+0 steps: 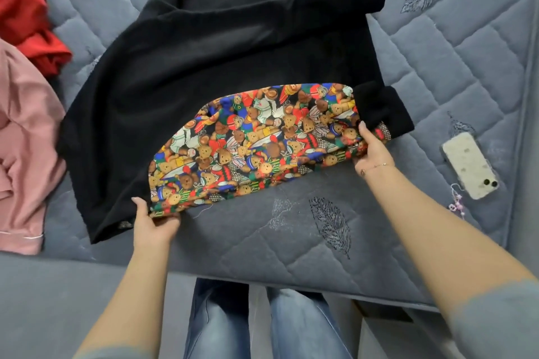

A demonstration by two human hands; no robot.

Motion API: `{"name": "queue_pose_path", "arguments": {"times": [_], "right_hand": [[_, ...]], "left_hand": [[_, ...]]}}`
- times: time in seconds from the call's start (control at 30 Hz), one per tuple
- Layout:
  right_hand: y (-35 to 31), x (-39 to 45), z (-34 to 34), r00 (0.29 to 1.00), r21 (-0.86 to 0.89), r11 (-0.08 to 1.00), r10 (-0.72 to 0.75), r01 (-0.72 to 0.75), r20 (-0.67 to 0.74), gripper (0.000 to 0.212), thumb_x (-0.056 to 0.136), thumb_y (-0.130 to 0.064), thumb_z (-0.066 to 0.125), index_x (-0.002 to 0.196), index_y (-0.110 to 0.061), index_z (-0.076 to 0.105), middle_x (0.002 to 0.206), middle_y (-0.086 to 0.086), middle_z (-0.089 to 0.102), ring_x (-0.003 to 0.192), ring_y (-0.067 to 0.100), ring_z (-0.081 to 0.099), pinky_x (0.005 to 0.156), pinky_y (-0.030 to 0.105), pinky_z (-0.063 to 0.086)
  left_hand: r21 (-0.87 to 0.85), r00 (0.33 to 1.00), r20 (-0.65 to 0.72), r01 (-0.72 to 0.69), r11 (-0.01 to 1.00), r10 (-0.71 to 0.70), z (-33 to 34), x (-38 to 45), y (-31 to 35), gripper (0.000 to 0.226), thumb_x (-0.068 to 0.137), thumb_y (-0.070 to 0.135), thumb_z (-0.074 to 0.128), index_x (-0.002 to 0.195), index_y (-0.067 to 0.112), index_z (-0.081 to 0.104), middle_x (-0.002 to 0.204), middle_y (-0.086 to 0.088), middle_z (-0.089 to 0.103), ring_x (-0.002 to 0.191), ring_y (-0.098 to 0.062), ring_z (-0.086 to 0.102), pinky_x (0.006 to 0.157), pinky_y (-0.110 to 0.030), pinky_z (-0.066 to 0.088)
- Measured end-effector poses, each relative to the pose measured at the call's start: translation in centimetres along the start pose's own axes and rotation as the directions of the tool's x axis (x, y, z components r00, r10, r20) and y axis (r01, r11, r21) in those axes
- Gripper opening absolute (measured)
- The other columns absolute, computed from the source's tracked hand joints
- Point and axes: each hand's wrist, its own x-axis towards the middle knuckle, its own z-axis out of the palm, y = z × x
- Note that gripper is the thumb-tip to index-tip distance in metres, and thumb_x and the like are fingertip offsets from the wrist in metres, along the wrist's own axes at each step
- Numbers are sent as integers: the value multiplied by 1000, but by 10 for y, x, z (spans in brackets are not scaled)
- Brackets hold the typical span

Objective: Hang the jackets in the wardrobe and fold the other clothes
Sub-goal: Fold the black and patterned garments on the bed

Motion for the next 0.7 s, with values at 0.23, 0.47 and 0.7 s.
{"name": "queue_pose_path", "arguments": {"times": [0.23, 0.47, 0.7], "right_hand": [[82, -55, -101, 977, 155, 984, 112, -84, -179, 52, 84, -26, 74, 131, -8, 58, 126, 12, 65, 115, 24, 62, 103, 45, 46], [156, -104, -159, 947, 267, 952, 214, -148, -240, 48, 93, -27, 63, 136, -12, 50, 141, 10, 53, 128, 23, 50, 108, 37, 40], [166, -134, -139, 726, -90, 988, 28, -123, -687, 29, 82, -20, 77, 100, -2, 65, 99, 11, 68, 75, 20, 62, 83, 36, 55]], "left_hand": [[33, 994, -14, 108, 994, -107, -62, -6, 10, 62, 86, 53, 61, 131, 11, 52, 134, -8, 58, 125, -23, 52, 111, -40, 37], [106, 980, -152, 146, 983, -130, -105, -22, 16, 54, 89, 48, 62, 129, 14, 54, 132, -2, 61, 114, -19, 61, 99, -36, 48], [523, 832, -420, -105, 846, 362, -75, -56, 8, 52, 86, 26, 71, 134, 21, 53, 131, 2, 52, 106, -17, 58, 84, -32, 50]]}}
